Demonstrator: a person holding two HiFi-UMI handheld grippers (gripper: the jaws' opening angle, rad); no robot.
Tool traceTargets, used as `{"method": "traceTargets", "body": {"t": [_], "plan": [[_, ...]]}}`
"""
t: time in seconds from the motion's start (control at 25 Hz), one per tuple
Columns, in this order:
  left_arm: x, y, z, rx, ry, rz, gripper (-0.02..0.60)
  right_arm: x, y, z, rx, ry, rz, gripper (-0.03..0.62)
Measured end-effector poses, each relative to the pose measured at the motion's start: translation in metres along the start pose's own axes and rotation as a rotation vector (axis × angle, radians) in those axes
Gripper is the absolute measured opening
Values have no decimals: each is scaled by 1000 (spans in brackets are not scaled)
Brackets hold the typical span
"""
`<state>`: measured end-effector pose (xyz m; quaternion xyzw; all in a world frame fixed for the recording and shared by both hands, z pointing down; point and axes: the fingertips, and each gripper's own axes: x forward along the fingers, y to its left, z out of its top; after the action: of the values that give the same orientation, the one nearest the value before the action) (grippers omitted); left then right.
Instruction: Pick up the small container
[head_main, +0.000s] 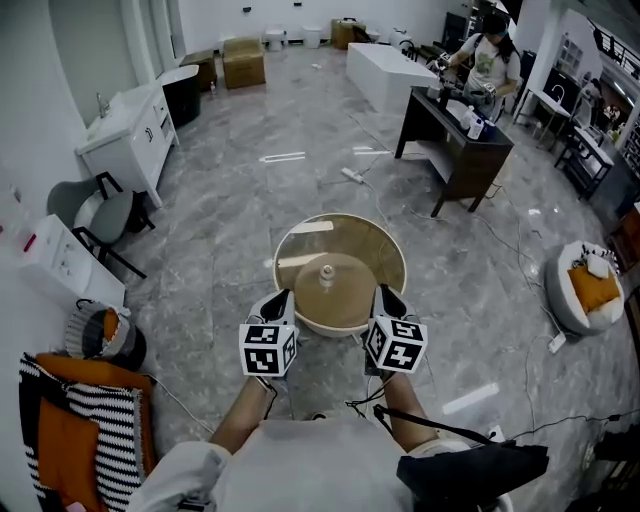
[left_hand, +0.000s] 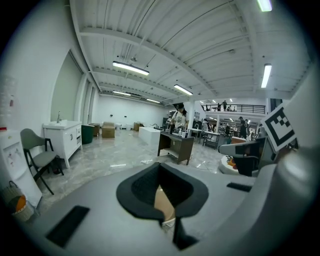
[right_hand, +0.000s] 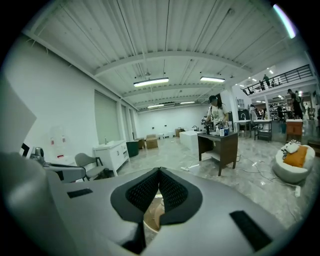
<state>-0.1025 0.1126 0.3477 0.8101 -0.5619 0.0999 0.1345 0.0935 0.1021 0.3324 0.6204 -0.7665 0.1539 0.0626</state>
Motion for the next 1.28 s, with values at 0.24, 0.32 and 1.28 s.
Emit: {"method": "traceTargets", "body": {"t": [0.24,0.32,1.28], "plan": [[20,-4,2,21,11,9,8,14,-21,-6,43,9,-9,23],[26,-7,-1,21,22,5,8,16,-26,-10,43,23,-10,23],[169,37,51,14,-8,-14,8,144,-49,39,-22,51,2,23]]}}
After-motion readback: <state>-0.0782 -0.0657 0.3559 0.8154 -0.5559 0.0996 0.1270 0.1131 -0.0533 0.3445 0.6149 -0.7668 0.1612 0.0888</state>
